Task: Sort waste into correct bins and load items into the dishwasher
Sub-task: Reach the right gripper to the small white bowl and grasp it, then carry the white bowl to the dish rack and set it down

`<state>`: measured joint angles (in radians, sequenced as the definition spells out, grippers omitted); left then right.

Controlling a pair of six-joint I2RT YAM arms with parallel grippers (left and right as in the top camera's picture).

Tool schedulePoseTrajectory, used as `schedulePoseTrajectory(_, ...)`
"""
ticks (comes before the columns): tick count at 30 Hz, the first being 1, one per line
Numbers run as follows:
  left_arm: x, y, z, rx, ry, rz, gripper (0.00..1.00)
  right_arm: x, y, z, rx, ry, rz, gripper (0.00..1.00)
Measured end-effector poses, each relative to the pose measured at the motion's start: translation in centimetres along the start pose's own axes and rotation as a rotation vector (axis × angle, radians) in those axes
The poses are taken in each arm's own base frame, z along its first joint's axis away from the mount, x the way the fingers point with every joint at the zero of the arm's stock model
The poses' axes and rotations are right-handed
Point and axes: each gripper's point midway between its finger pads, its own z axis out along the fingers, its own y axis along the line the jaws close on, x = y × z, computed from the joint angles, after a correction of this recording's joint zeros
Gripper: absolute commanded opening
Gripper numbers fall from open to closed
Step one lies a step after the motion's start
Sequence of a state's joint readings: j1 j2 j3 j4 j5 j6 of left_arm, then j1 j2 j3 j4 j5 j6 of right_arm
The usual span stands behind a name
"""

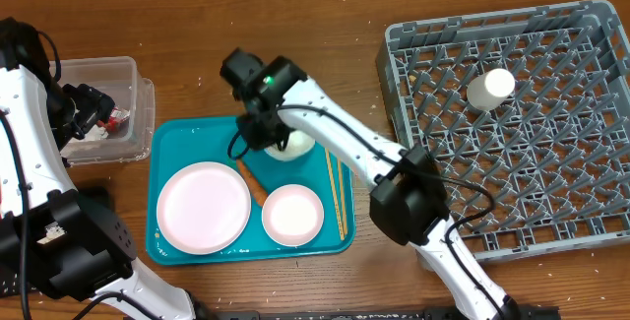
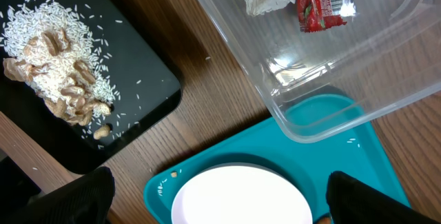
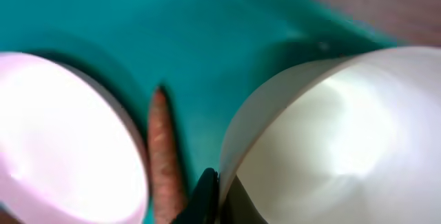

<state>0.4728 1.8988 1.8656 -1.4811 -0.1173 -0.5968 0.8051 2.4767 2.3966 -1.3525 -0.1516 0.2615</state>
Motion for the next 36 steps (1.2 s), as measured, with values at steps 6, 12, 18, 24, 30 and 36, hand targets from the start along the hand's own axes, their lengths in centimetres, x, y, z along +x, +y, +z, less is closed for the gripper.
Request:
schedulePoseTrajectory(6, 0.0, 0.0, 0.0, 0.000, 0.000, 0.000, 1.00, -2.0, -3.6, -8.9, -0.014, -0.103, 0.161, 0.04)
schedulePoseTrajectory(12, 0.2, 0.2, 0.0, -0.006, 0.009, 0.001, 1.00, -0.6, -19.0, -22.6, -0.002, -0.289, 0.535, 0.04)
schedulePoseTrajectory(18, 0.3, 0.2, 0.0, -0.007, 0.010, 0.001, 1.00, 2.0, -29.0, -28.6, -0.242, -0.411, 0.721, 0.04)
schedulePoseTrajectory(24, 0.3, 0.2, 0.0, -0.008, 0.012, 0.002, 1.00, 4.2, -32.4, -33.1, -0.414, -0.529, 0.777, 0.04)
schedulePoseTrajectory(30, 0.2, 0.1, 0.0, -0.005, 0.007, 0.001, 1.00, 10.3, -32.0, -41.9, -0.159, -0.755, 0.793, 0.06)
schedulePoseTrajectory(36, 0.1, 0.1, 0.0, -0.003, 0.004, 0.001, 1.00, 17.5, -28.4, -41.9, 0.001, -0.720, 0.843, 0.04)
